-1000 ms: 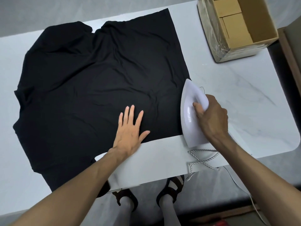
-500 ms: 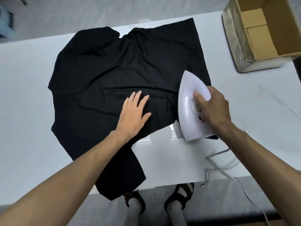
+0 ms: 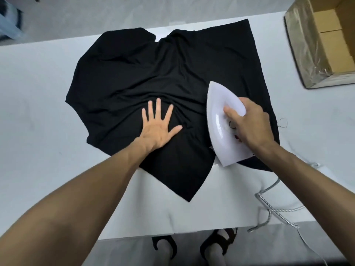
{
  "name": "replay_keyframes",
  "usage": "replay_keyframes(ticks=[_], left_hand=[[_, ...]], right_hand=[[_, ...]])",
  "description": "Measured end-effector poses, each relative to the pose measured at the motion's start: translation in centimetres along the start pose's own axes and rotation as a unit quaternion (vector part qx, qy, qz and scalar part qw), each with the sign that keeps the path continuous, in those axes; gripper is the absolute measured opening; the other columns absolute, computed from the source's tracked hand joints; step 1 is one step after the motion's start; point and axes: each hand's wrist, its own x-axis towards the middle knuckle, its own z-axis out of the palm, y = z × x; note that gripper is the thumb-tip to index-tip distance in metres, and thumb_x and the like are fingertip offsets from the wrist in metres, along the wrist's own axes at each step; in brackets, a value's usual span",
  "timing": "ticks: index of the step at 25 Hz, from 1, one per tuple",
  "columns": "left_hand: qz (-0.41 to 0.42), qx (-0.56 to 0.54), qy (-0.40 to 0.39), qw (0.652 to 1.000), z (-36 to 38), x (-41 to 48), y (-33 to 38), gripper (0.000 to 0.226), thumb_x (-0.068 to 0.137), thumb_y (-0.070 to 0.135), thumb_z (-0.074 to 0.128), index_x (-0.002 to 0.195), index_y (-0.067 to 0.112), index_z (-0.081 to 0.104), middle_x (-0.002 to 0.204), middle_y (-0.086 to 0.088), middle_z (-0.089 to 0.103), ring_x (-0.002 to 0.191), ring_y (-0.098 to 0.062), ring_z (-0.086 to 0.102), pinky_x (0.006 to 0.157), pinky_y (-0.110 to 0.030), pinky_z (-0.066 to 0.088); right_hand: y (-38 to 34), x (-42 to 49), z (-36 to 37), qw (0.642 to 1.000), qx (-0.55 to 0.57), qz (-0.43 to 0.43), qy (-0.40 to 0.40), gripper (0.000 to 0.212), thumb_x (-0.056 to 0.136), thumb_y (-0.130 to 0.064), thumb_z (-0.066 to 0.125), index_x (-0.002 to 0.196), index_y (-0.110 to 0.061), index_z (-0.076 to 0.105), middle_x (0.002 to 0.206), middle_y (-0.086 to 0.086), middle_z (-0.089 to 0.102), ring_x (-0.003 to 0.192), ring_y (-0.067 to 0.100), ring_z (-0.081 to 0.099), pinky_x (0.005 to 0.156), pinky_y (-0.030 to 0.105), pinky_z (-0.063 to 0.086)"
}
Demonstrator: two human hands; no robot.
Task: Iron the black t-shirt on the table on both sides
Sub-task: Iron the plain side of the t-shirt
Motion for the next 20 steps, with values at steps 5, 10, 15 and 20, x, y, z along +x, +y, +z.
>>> replay_keyframes(ticks=[5, 10, 15, 20], left_hand=[[0.064, -0.045, 0.088, 0.993, -2.1, -1.8, -4.8, 0.058, 0.103, 0.046, 0.029, 0.157, 0.027, 0.015, 0.165, -0.01, 0.006, 0.152, -0.028, 0.0, 0.122, -0.045, 0.003], [0.027, 0.055, 0.059, 0.996, 4.1, -11.3, -13.1, 0.074, 0.098, 0.059, -0.004, 0.156, 0.016, 0.011, 0.163, -0.015, 0.013, 0.151, -0.03, 0.012, 0.121, -0.046, 0.018], [0.098, 0.087, 0.057, 0.99, 3.7, -11.5, -18.6, 0.064, 0.101, 0.051, 0.013, 0.155, 0.02, 0.021, 0.162, -0.009, 0.019, 0.149, -0.026, 0.019, 0.12, -0.044, 0.017], [0.084, -0.078, 0.161, 0.98, 0.0, -8.0, -18.3, 0.033, 0.103, 0.025, 0.043, 0.127, 0.013, 0.062, 0.137, -0.004, 0.056, 0.125, -0.028, 0.051, 0.106, -0.042, 0.042]], right_hand=[[-3.0, -0.2, -1.3, 0.98, -0.126, -0.082, -0.132, 0.035, 0.085, -0.052, 0.055, 0.117, -0.039, 0.058, 0.088, -0.008, 0.067, 0.088, 0.025, 0.062, 0.073, 0.041, 0.054], [-6.7, -4.0, 3.7, 0.899, -0.29, -0.224, -0.239, 0.037, 0.089, -0.056, 0.049, 0.124, -0.045, 0.049, 0.099, -0.001, 0.068, 0.093, 0.029, 0.06, 0.072, 0.036, 0.042], [-10.3, -4.6, 9.3, 0.818, -0.364, -0.323, -0.307, 0.034, 0.086, -0.054, 0.055, 0.12, -0.048, 0.054, 0.101, -0.005, 0.067, 0.096, 0.027, 0.06, 0.07, 0.033, 0.034], [-11.0, -5.6, 13.4, 0.771, -0.392, -0.373, -0.335, 0.031, 0.087, -0.049, 0.05, 0.117, -0.05, 0.053, 0.096, -0.007, 0.067, 0.089, 0.025, 0.061, 0.068, 0.034, 0.037]])
